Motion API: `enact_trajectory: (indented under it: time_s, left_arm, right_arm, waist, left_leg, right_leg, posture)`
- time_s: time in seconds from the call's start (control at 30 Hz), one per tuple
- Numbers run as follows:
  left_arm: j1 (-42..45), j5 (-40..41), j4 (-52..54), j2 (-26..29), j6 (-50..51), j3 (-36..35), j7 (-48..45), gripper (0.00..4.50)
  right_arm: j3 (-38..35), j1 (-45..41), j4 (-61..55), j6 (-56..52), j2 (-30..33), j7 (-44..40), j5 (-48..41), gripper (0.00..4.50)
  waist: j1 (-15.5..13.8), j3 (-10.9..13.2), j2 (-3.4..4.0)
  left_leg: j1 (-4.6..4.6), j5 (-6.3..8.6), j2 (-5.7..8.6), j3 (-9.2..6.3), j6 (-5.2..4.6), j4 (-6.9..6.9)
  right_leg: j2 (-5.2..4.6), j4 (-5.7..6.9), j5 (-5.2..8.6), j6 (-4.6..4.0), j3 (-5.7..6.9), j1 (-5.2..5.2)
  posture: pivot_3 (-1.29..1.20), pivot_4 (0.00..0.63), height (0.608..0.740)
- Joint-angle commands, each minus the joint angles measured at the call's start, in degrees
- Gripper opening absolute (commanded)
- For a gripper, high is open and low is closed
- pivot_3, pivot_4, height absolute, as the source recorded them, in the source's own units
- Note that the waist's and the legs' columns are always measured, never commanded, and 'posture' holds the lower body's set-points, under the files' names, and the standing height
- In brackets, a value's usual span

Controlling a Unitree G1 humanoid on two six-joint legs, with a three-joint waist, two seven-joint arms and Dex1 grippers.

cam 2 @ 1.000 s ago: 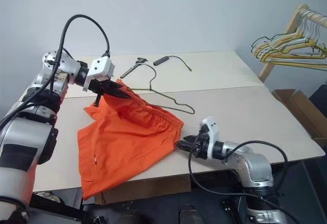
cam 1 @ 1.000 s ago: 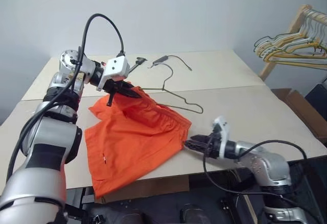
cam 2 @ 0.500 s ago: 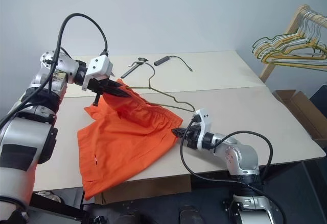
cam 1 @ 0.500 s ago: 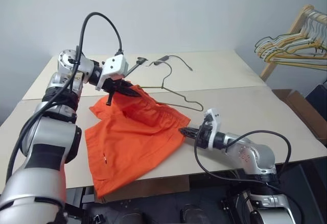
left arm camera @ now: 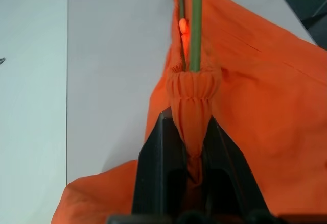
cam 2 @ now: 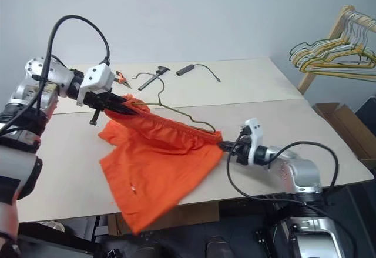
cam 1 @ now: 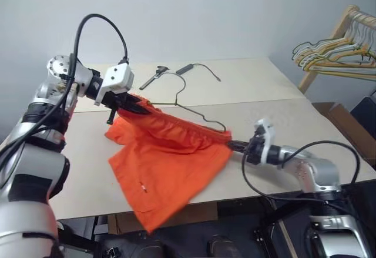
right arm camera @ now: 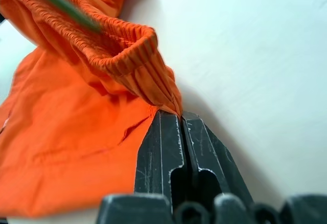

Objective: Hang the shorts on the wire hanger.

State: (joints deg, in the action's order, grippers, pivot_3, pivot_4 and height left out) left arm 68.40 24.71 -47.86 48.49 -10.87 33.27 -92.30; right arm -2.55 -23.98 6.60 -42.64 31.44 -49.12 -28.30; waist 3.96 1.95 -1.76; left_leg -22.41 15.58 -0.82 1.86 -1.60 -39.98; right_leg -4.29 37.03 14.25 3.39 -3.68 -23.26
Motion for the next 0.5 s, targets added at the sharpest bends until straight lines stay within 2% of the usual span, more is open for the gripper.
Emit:
enact_trajectory:
  time_s: [0.03,0.17,0.37,0.5]
  left_arm:
    - [1.10,3.26,1.31,3.13,0.71,1.36,-0.20,0.00]
    - [1.78,-1.75,-2.79,1.71,-1.43,0.72,-0.20,0.00]
    - [1.90,-13.97,-8.30,-1.47,-6.52,-2.89,1.73,0.00]
    - [1.26,-16.53,-8.99,-3.58,-8.01,-6.22,1.07,0.00]
  right_arm:
    - [0.45,-1.29,3.12,4.76,3.36,-2.86,3.03,0.06]
    - [2.49,-1.03,4.00,11.55,5.27,-4.98,6.49,0.06]
    - [3.79,1.75,0.65,23.73,8.20,-5.03,12.65,0.06]
    - [4.26,1.26,-2.24,28.64,10.36,-4.58,16.04,0.06]
  waist:
    - [-0.04,0.00,0.00]
    - [-0.02,0.00,0.00]
    - [-0.22,0.00,-0.01]
    - [-0.29,0.00,-0.01]
  left_leg:
    - [0.01,0.00,0.00,0.01,0.00,0.00]
    - [0.02,0.00,0.01,0.04,0.00,0.00]
    - [-0.01,0.00,0.03,0.06,0.00,-0.01]
    - [-0.02,0.00,0.03,0.10,0.00,-0.01]
  right_leg:
    - [0.00,0.00,0.00,0.00,0.00,0.00]
    - [0.02,-0.01,0.01,0.00,-0.01,0.01]
    - [0.02,-0.06,0.01,0.01,-0.01,0.01]
    - [0.01,-0.07,0.01,0.01,-0.01,0.01]
  posture:
    - [-0.04,0.000,0.740]
    - [-0.03,0.000,0.740]
    - [-0.03,0.000,0.740]
    - [-0.05,0.000,0.740]
